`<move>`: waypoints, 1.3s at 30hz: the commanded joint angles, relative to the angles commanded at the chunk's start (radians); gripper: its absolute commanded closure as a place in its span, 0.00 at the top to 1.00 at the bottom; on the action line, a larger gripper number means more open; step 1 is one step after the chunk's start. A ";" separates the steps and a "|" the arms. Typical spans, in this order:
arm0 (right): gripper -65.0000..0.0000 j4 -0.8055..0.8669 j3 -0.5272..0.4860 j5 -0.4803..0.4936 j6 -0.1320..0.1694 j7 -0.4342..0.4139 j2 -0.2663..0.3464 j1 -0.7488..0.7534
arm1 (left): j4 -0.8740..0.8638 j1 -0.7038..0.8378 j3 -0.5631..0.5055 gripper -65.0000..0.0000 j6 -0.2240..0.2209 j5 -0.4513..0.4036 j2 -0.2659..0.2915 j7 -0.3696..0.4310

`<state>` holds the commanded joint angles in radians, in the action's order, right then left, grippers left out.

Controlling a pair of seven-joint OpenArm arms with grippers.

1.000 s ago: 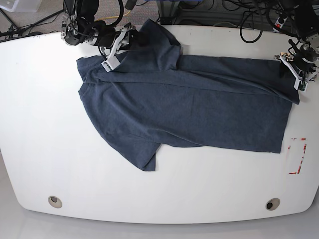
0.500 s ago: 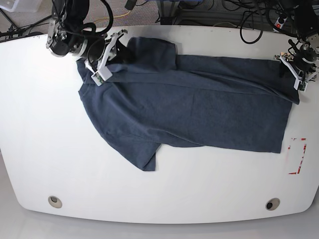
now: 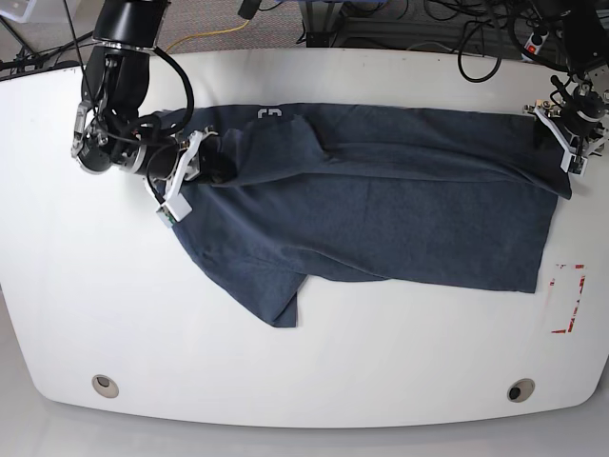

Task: Fold the T-shirt properly
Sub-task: 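Move the right gripper along the shirt edge and regrasp the fabric, then pull the grasped edge with the right gripper to straighten the shirt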

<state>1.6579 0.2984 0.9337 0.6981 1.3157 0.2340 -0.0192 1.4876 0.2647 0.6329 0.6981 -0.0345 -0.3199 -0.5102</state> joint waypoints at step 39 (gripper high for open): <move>0.65 0.074 0.203 -0.054 -0.044 -0.100 0.190 0.256 | 0.163 -0.002 0.100 0.58 0.000 0.069 0.054 -0.006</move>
<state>1.7315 0.5010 0.8800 0.6544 1.2160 0.4242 0.2371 1.6502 0.2631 0.7327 0.6981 0.0345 -0.2662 -0.5163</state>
